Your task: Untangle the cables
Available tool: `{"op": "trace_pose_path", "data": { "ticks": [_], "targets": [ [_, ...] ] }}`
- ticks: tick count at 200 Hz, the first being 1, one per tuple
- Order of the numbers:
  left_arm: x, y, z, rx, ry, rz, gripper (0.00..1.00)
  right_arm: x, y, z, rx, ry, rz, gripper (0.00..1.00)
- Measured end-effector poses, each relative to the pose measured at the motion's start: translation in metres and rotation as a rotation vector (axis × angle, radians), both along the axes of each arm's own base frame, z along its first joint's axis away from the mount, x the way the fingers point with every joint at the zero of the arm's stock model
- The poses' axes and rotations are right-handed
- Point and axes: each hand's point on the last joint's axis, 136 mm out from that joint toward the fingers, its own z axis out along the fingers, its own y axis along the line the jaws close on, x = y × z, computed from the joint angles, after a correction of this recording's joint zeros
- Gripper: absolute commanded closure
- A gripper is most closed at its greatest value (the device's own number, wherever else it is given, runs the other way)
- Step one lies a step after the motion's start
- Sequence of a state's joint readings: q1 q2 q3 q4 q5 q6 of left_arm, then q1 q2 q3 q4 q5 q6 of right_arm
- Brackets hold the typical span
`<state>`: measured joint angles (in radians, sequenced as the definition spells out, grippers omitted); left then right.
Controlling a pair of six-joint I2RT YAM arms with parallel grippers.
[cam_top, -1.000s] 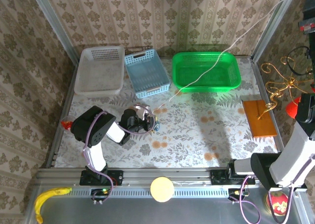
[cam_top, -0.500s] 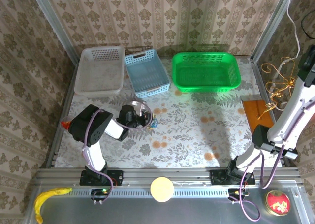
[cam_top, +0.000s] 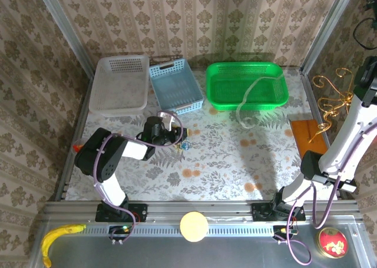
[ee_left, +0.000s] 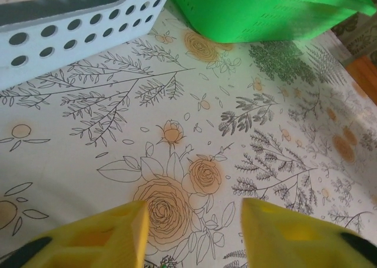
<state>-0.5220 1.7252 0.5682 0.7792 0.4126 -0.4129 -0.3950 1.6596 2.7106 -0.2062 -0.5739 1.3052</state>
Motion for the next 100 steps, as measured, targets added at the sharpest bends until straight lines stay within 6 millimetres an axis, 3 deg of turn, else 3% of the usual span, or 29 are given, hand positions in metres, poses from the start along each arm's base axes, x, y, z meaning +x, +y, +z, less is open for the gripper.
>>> {"op": "trace_pose_path", "data": {
  "ticks": [8, 26, 62, 100],
  "targets": [
    [-0.001, 0.000, 0.002, 0.000, 0.001, 0.001, 0.38, -0.001, 0.007, 0.000, -0.010, -0.001, 0.018, 1.00],
    [-0.001, 0.001, 0.009, 0.002, -0.009, -0.001, 0.01, 0.001, 0.023, -0.002, -0.038, -0.002, 0.059, 1.00],
    [0.000, 0.001, 0.025, -0.009, -0.032, 0.003, 0.00, 0.016, 0.053, -0.017, -0.086, 0.031, 0.126, 1.00],
    [-0.001, 0.003, 0.042, -0.011, -0.048, 0.010, 0.00, 0.041, 0.068, -0.037, -0.121, 0.084, 0.157, 1.00]
  ]
}}
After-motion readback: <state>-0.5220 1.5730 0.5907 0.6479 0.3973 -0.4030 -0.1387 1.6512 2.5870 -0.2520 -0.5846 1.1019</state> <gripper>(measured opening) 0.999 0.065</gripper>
